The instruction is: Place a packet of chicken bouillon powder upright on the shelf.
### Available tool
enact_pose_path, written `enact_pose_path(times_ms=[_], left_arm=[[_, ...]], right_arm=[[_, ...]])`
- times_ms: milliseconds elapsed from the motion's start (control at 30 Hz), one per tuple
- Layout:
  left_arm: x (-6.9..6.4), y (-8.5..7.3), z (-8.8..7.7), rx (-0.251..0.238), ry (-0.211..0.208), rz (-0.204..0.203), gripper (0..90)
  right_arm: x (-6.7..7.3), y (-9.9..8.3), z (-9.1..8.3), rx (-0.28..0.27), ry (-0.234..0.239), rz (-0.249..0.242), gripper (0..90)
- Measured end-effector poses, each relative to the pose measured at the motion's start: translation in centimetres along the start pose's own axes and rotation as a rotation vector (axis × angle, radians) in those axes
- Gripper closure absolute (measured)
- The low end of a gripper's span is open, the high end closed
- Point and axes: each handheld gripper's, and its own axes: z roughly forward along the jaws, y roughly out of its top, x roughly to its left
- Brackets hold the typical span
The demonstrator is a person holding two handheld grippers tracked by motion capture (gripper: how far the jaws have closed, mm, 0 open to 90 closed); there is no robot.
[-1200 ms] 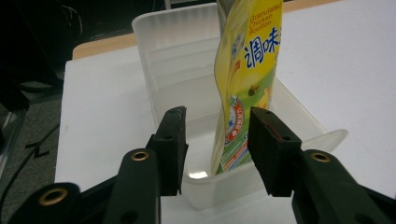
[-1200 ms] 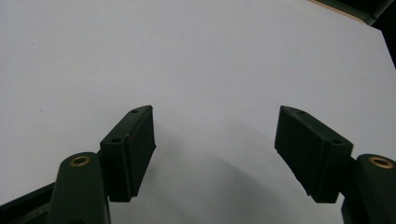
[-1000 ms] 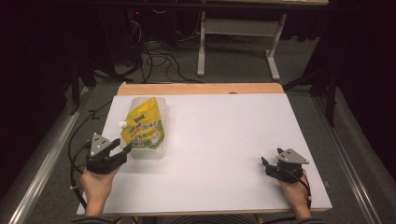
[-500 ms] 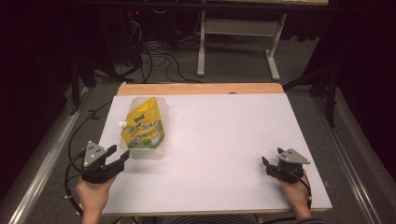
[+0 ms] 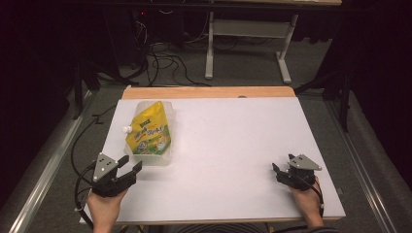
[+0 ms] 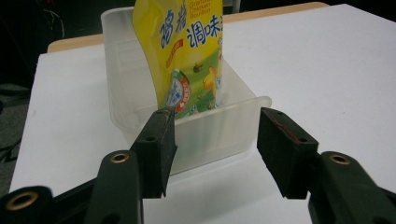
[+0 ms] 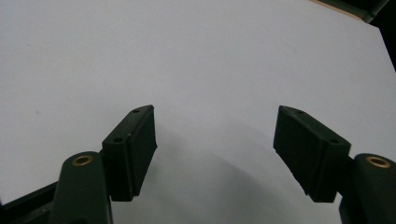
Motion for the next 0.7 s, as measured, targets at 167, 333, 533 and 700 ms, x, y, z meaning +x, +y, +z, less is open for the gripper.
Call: enact_pose_path(times_ms=[167, 333, 533, 700], left_arm=[[-0.4, -0.2, -0.4, -0.015, -0.008, -0.01, 47.0], [-1.0, -0.3, -0.3, -0.013, -0.032, -0.005, 46.8], [-1.6, -0.4, 0.0, -0.006, -0.058, -0.009, 49.0], [-2.2, -0.5, 0.3, -0.003, -0.066, -0.002, 47.9]], right_arm=[[0.1, 0.0, 0.1, 0.004, 0.001, -0.002, 30.8], [0.1, 0.0, 0.0, 0.003, -0.002, -0.005, 30.7], [0.0, 0.0, 0.0, 0.001, 0.004, 0.011, 30.6], [0.0, 0.0, 0.1, 0.002, 0.004, 0.01, 30.7]])
